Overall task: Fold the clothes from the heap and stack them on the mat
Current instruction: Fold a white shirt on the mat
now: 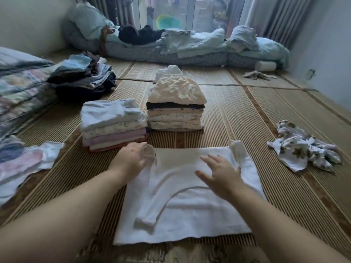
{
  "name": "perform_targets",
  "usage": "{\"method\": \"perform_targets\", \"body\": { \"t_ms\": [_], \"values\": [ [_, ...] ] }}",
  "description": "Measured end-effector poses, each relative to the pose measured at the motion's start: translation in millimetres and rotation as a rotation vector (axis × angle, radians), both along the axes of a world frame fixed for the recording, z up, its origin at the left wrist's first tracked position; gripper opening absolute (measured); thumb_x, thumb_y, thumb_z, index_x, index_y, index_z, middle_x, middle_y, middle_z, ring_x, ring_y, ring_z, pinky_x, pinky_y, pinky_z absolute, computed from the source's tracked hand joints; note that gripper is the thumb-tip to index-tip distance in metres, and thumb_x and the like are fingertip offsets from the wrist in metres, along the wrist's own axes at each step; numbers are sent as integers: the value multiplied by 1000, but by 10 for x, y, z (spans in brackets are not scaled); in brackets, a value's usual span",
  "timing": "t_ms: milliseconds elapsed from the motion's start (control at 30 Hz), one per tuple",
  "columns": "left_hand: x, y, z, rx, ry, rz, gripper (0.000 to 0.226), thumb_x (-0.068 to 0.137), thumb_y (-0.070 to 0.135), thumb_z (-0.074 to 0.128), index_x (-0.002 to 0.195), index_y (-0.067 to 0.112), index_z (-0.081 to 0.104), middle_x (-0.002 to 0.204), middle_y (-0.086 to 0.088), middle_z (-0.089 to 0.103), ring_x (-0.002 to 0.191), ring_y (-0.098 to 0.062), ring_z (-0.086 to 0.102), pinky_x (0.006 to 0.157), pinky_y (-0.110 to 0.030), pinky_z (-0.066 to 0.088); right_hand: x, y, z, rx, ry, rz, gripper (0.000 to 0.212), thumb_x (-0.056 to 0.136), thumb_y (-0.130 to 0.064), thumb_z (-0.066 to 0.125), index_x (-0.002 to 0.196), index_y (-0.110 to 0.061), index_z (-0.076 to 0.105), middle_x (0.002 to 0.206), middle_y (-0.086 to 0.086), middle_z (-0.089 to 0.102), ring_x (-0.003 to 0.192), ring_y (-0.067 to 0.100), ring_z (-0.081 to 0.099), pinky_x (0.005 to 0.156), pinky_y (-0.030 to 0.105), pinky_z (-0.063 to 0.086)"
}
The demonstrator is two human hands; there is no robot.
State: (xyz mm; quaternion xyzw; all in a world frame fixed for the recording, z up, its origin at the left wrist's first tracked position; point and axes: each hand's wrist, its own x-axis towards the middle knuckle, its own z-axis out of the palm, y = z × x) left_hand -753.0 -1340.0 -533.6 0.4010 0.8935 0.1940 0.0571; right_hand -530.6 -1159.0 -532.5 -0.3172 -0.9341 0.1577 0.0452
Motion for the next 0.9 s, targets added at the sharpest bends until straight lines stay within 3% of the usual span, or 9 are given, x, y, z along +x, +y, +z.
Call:
{"method": "perform_targets", "body": {
  "t_ms": [167,267,333,400,567,700,800,867,900],
  "values": [
    [-356,299,-20,-88,-81,-96,65,87,32,63,146,29,36,145,3,42,133,-17,40,104,-28,35,-432,429,56,108,-120,-47,62,89,-64,40,145,-43,26,160,-6,15,148,22,2,111,64,2],
    [-453,297,-44,-107,35,-241,32,84,27,65,116,26,62,103,5,57,103,-19,59,73,-21,37,-467,835,-18,123,-277,-129,63,90,-65,35,148,-44,18,161,-5,2,147,26,-9,110,64,-3],
    [-522,169,-50,-54,94,-332,12,82,21,67,94,20,66,89,4,55,86,-21,61,66,-24,38,-378,1092,-93,67,-367,-198,65,90,-67,32,148,-43,17,161,-6,-2,147,26,-11,110,65,-5],
    [-612,-36,-78,9,101,-367,10,80,19,71,86,17,64,84,2,58,78,-23,61,64,-26,43,-242,1270,-214,10,-387,-268,67,88,-70,30,148,-42,20,161,-7,1,147,26,-6,110,64,-2],
    [-660,-380,-169,-44,77,-310,36,85,17,68,120,26,67,109,-4,65,98,-23,63,86,-30,51,-77,1349,-366,-36,-277,-312,66,89,-66,37,148,-39,24,160,-4,12,146,25,5,111,61,8],
    [-575,-157,-95,29,-16,-199,30,80,24,60,108,31,71,110,5,59,105,-20,58,95,-33,46,-6,1430,-219,-132,161,-533,56,95,-40,49,145,-18,37,145,21,40,132,37,37,107,49,30],
    [-495,186,-57,-10,-66,-52,38,88,32,53,125,27,61,132,-1,55,122,-21,49,103,-30,36,176,1632,-80,-234,307,-811,37,99,-26,40,119,1,56,129,28,53,118,41,50,97,43,38],
    [-462,373,-57,-223,-70,-40,48,88,46,53,131,25,55,136,-4,53,124,-21,49,99,-29,39,217,1694,15,-389,292,-795,43,98,-39,42,92,-1,60,114,29,61,106,39,58,94,45,43],
    [-443,431,-58,-313,-58,-45,46,84,52,55,123,28,58,129,-3,57,117,-21,53,91,-29,43,194,1678,66,-463,283,-757,52,94,-53,44,86,-3,59,105,25,64,100,35,60,91,43,45]
  ]
}}
